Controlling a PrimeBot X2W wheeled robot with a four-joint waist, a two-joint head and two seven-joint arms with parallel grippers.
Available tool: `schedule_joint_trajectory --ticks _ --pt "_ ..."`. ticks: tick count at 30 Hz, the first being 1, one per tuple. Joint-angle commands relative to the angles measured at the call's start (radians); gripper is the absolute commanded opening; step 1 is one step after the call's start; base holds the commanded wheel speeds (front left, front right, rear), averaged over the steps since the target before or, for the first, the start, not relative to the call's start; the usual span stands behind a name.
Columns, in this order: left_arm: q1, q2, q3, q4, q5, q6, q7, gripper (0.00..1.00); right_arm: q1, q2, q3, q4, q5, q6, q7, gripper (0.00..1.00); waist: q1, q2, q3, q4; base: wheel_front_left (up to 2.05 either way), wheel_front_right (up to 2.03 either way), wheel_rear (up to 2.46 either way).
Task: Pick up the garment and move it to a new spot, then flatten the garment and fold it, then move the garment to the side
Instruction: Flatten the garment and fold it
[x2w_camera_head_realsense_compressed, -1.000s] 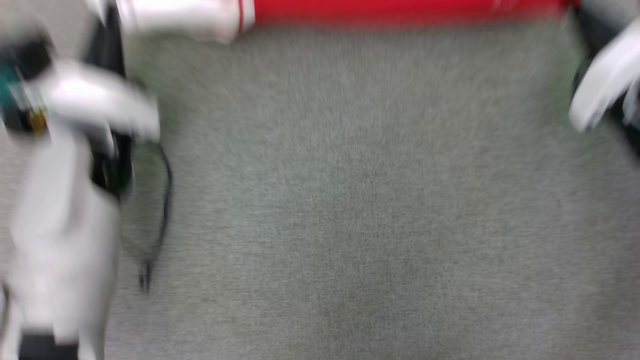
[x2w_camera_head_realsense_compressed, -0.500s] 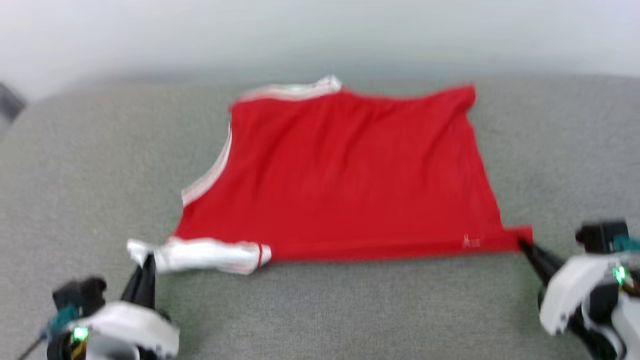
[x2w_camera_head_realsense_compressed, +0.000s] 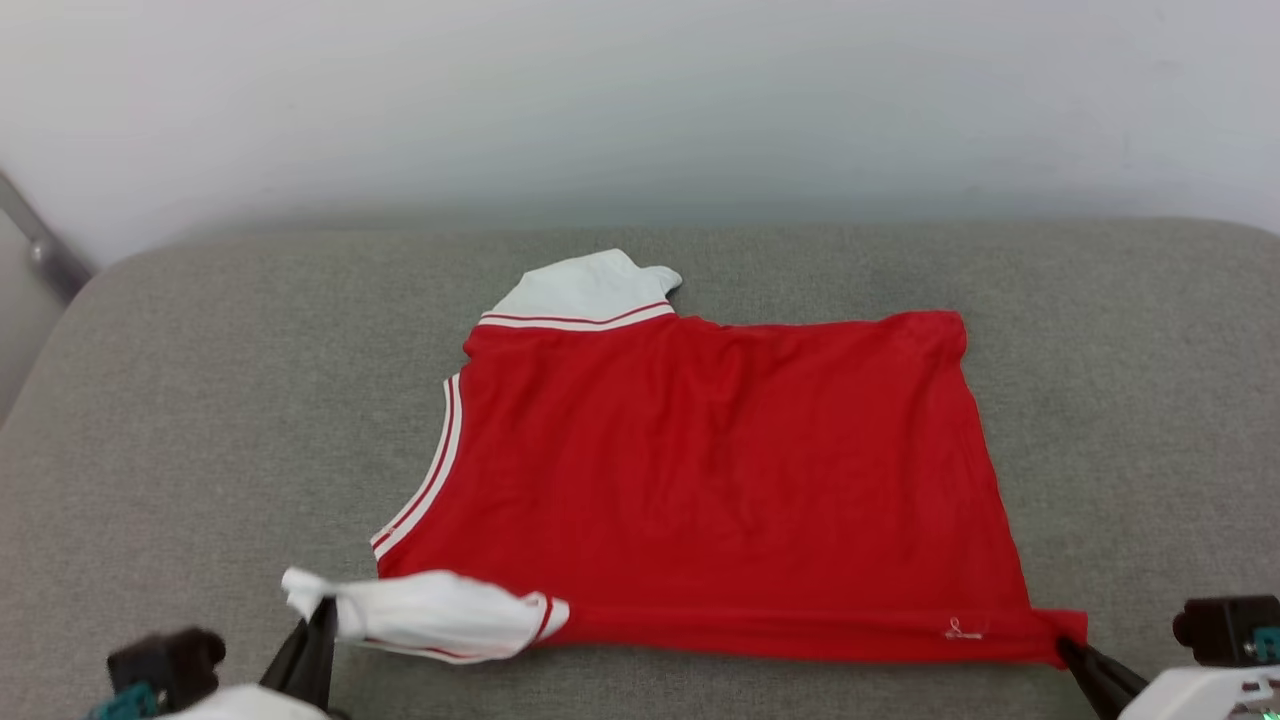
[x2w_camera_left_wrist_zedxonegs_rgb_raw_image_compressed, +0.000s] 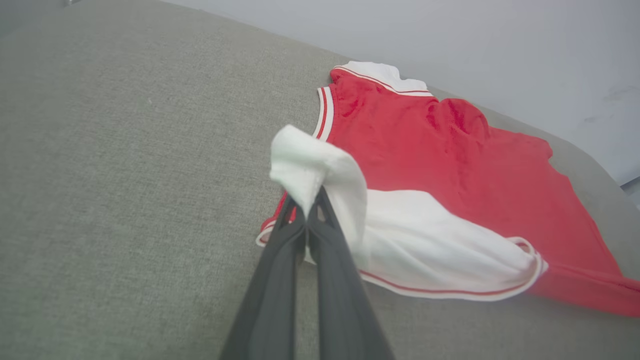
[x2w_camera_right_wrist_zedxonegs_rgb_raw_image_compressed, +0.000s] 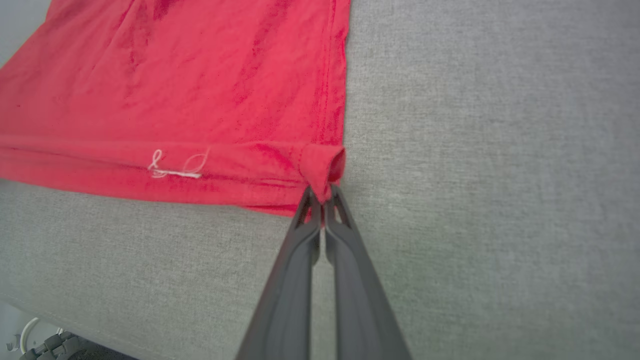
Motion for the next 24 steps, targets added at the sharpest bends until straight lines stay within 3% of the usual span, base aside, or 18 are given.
schedule_joint_trajectory --ticks 1,7,14,24 --pt "-0.069 0.008 -0.008 0.015 -0.008 -0.013 0.020 0.00 -0.028 0.023 -0.021 -0.035 -0.024 -0.002 0.048 0.00 0.0004 0.0000 0.025 -0.006 0.00 0.00 0.00" --pt "-0.261 0.004 -0.044 0.121 -0.006 -0.067 0.038 0.00 -0.161 0.046 -0.016 -0.044 -0.048 -0.002 0.132 0.00 0.0004 0.0000 0.106 -0.011 0.00 0.00 0.00" --pt "-0.437 -0.007 -0.079 0.227 0.012 -0.112 0.042 0.00 -0.335 0.005 0.045 0.027 -0.035 -0.002 0.170 0.00 0.0004 0.0000 0.196 -0.007 0.00 0.00 0.00" --pt "-0.586 -0.044 -0.105 0.416 -0.007 -0.167 0.020 0.00 -0.507 -0.027 0.134 0.199 -0.008 -0.002 0.106 0.00 0.0004 0.0000 0.281 -0.002 0.00 0.00 0.00"
